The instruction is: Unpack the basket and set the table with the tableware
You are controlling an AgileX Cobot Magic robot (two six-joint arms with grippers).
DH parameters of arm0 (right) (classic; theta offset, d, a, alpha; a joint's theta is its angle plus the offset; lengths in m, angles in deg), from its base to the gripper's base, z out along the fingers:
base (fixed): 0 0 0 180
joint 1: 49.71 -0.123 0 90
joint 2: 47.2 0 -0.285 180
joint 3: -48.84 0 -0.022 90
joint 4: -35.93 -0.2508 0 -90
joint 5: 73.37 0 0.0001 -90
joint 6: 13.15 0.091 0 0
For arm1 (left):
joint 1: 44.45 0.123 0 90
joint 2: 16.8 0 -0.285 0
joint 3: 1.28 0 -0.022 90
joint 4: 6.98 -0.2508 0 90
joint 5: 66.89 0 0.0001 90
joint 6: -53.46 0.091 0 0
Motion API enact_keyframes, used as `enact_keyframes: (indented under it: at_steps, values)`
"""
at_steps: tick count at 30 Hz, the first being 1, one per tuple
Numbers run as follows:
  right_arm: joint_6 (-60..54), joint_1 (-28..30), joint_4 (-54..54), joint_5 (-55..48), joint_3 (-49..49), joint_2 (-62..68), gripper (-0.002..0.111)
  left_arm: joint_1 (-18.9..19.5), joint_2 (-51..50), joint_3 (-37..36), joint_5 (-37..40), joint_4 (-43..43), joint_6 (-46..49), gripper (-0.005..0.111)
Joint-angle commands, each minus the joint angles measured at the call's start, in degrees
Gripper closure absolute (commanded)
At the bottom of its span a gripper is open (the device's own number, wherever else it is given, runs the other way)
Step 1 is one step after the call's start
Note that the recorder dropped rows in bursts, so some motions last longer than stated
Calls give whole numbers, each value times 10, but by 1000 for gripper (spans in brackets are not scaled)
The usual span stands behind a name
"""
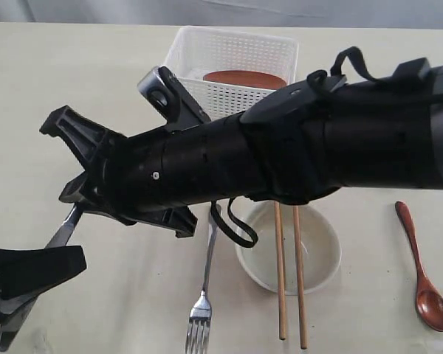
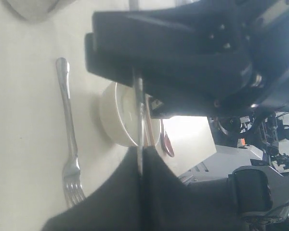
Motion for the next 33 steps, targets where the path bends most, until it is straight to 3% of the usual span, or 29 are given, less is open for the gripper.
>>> enact_keyframes:
  at_steps: [1, 2, 4, 5, 7, 13, 15, 17, 18, 29, 33]
  values:
    - [-35, 0, 4, -9, 4, 1, 109, 1, 4, -1, 7, 4, 4, 106]
    - [-47, 0, 4, -9, 4, 1, 109, 1, 4, -1, 13, 4, 4, 103]
    - [-54, 1, 4, -9, 4, 1, 109, 1, 4, -1, 26, 4, 1, 84]
    - [-59, 1, 4, -9, 4, 1, 109, 1, 4, -1, 35, 4, 0, 68]
    - [-67, 1, 14, -9, 4, 1, 109, 1, 4, -1, 48, 4, 0, 54]
    - [-9, 17, 113, -9, 4, -32, 109, 1, 4, 3, 76, 4, 2, 59]
    - [52, 34, 187, -15, 4, -43, 109, 1, 4, 4, 76, 4, 14, 78]
    - [86, 43, 232, -21, 4, -51, 109, 1, 4, 4, 77, 4, 17, 105]
    - [100, 43, 247, -21, 4, -52, 109, 1, 4, 4, 79, 4, 27, 107]
    - [118, 75, 276, -48, 4, -52, 109, 1, 4, 4, 100, 4, 78, 105]
    - [117, 75, 276, -55, 4, -52, 109, 1, 4, 4, 104, 4, 78, 81]
